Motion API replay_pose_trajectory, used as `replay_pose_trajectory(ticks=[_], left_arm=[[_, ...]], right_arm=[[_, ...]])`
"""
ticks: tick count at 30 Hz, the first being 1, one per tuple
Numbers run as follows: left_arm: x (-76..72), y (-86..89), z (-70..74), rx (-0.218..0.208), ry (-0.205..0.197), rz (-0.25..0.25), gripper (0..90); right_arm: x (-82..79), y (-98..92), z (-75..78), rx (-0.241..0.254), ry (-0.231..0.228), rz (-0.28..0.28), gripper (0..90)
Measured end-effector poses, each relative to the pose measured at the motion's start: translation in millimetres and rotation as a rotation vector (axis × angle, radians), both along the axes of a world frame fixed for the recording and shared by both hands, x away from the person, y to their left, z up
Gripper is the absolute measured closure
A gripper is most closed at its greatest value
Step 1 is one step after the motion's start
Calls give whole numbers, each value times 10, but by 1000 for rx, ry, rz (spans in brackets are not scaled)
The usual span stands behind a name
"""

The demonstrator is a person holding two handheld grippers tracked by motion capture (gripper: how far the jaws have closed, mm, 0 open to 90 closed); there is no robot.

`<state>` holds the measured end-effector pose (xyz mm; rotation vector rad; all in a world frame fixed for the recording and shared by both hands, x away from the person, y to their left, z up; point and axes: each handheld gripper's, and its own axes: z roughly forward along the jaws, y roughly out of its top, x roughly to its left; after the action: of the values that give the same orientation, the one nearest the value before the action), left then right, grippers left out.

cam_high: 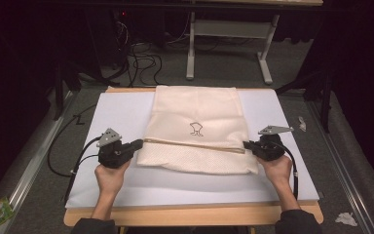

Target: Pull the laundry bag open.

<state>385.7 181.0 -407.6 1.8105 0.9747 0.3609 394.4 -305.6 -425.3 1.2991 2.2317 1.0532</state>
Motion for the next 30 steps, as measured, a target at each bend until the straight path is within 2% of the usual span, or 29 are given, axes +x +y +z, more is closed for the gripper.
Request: replay_pose_trajectory(ticks=[2,5,12,14,16,22,27,30], left_arm=[[1,13,-15,-5,10,2,875],[-3,19,-31,16,22,5,875],[4,20,-51,38,25,3,875],[-3,26,-65,60,24,18,875],[-5,53,-93,46,35,16,876],[-3,69,-144,45,47,24,876],[0,66,-167,95,63,23,876],[-3,76,-183,89,70,26,876]], right_arm=[[0,-1,1,-2,2,-2,883],[-6,-4,14,-1,0,-4,883],[-15,4,39,-8,-7,-9,883],[-20,8,44,-12,-9,-9,883],[-26,-4,50,-14,-9,-12,883],[-24,-3,58,-23,-15,-6,883],[-47,-9,83,-19,-22,-15,885],[-48,-1,79,-26,-18,-15,886]])
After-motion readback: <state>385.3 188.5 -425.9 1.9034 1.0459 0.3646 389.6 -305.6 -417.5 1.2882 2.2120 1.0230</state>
